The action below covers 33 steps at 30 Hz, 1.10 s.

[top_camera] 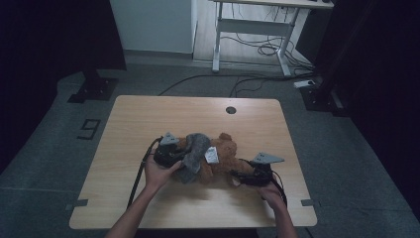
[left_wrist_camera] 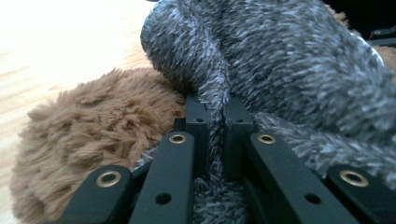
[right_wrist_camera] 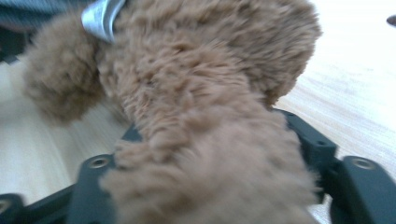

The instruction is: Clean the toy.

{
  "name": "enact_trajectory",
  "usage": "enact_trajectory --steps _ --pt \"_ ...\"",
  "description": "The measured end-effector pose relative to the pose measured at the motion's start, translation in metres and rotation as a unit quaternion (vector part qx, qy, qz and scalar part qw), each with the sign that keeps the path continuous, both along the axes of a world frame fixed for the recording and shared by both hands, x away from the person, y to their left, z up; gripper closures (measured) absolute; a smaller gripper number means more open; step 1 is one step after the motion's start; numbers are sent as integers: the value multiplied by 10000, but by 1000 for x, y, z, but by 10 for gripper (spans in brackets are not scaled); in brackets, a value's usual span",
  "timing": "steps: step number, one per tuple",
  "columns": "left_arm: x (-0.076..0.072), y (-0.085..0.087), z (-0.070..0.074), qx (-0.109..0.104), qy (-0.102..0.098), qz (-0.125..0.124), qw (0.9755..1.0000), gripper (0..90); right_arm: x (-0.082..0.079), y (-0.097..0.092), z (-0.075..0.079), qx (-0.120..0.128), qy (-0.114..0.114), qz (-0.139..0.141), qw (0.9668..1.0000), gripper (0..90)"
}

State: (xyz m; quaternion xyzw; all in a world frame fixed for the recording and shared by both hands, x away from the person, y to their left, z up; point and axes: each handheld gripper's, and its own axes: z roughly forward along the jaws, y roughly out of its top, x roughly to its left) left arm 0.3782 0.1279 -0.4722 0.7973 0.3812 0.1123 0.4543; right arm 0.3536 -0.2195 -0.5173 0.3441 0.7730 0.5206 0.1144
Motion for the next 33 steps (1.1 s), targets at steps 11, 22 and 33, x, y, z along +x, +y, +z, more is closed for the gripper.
enact_trajectory --steps 11,22,33 --pt "-19 11 -7 -192 -27 -12 9998 832 -5 12 23 336 110 237 9991 248" --pt "-40 23 -18 -177 59 -103 9998 833 -9 46 -3 -393 504 658 9958 452" --pt "-40 0 -4 -53 -41 -175 9998 832 7 36 -18 -374 392 180 9984 674"
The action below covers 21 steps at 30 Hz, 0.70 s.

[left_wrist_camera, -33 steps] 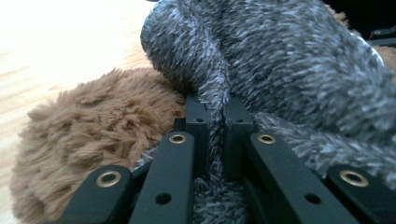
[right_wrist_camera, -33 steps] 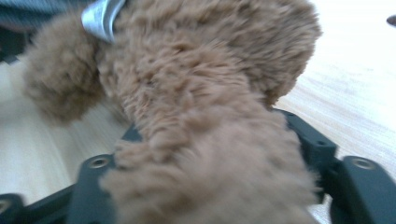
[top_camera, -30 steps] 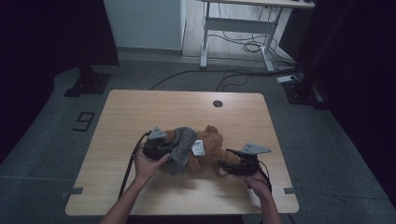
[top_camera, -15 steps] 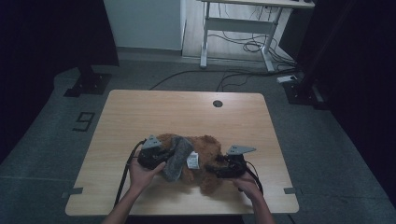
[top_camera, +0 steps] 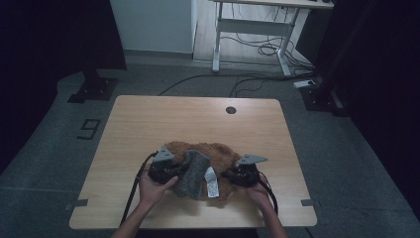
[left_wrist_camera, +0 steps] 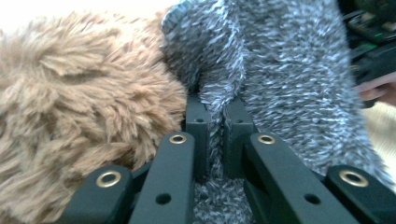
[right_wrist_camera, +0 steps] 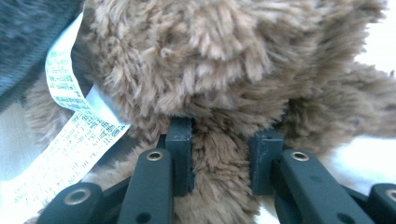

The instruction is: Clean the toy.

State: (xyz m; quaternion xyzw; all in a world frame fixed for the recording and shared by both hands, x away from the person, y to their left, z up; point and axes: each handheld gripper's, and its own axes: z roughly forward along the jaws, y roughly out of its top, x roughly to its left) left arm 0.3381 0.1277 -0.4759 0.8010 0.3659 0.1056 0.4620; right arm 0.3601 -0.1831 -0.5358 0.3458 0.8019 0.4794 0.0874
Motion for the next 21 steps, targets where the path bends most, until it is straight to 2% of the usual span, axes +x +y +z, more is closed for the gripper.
enact_trajectory --steps 6,10,11,12,14,15,17,19,21 --pt "13 -32 28 -52 -303 -116 9995 832 -1 -1 0 4 -52 56 10000 675" --pt "21 -67 44 -157 -439 -291 9985 831 -1 -1 1 -17 -58 97 9999 678" --pt "24 -77 45 -42 -501 -284 9983 831 -1 -1 1 -22 -54 103 9999 678" --pt "29 -89 42 86 -451 -292 9985 831 -1 -1 1 -31 -53 114 9999 678" --pt "37 -98 35 271 -350 -254 9987 830 -2 -2 1 -60 -52 131 9999 678" --pt "40 -100 31 341 -316 -200 9987 830 -2 -3 1 -65 -41 121 9999 678" --pt "45 -97 26 323 -252 -127 9991 829 -1 -4 -1 -32 -11 93 10000 678" --pt "45 -92 25 345 -278 -83 9990 828 0 -6 -1 69 61 88 9999 682" --pt "43 -85 27 483 -372 3 9981 828 -1 -6 -1 70 64 79 9999 685"
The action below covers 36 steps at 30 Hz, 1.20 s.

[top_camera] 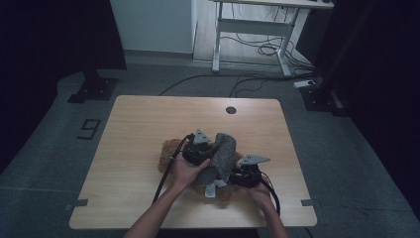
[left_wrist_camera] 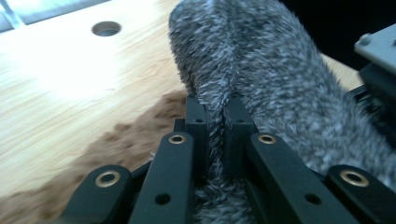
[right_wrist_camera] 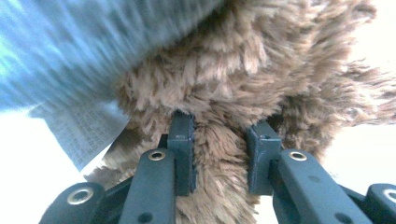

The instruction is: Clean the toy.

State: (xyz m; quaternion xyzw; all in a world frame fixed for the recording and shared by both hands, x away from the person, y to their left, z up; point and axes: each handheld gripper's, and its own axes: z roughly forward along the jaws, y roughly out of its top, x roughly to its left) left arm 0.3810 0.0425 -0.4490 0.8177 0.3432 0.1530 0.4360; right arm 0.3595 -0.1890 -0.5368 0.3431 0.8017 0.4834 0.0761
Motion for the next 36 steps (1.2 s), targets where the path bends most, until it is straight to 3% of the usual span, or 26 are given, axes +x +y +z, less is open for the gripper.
enact_trajectory --steps 4,8,12,17,20,24,26,31,34,36 --pt "-6 22 3 211 -145 243 9994 828 -1 0 0 -8 27 -29 10000 688" --pt "-10 57 4 163 -98 542 9984 827 -1 0 0 0 52 -49 10000 689" --pt "-17 99 2 -93 -14 738 9972 825 -2 1 0 21 64 -32 10000 690" --pt "-24 133 3 -200 -48 1013 9946 824 -2 2 -1 23 77 -61 9999 689" --pt "-23 151 -7 -280 120 1177 9926 823 -2 2 -1 27 82 -58 9999 689" --pt "-19 168 -22 -338 379 1325 9899 823 -1 1 -1 31 101 -57 9999 689" --pt "-15 177 -35 -439 602 1365 9878 823 -1 1 -1 28 106 -55 9999 689" --pt "-7 183 -63 -538 1058 1316 9842 823 0 1 -2 -4 97 -51 9999 687" --pt "-4 176 -68 -616 1128 1275 9835 825 0 2 -2 -60 53 -52 10000 686" --pt "-3 171 -68 -658 1136 1163 9845 829 0 4 -2 -142 -6 -49 9999 686"
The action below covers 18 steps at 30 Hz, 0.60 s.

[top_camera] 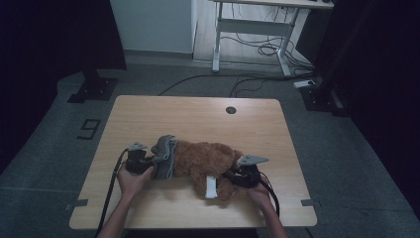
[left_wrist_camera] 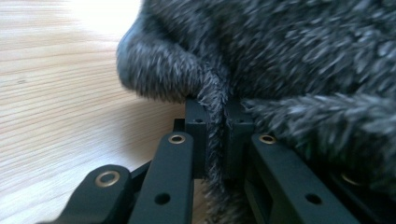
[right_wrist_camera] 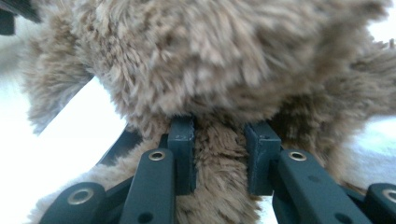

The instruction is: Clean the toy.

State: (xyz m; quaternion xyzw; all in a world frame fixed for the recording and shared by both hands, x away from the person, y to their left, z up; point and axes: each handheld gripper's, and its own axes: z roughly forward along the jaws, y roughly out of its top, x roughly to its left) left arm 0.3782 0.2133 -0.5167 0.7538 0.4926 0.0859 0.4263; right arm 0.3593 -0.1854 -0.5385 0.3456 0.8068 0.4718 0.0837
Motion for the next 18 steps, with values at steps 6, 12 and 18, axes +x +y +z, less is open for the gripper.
enact_trajectory --steps 6,12,18 --pt "1 -14 2 -105 -20 -242 9996 835 3 4 5 -585 -461 -284 9968 697" --pt "-1 -10 10 -66 -159 -116 9998 833 20 -9 2 -238 -264 -474 9982 690" --pt "-10 -14 53 -344 -805 -214 9959 832 19 -14 1 -80 -179 -421 9989 678"
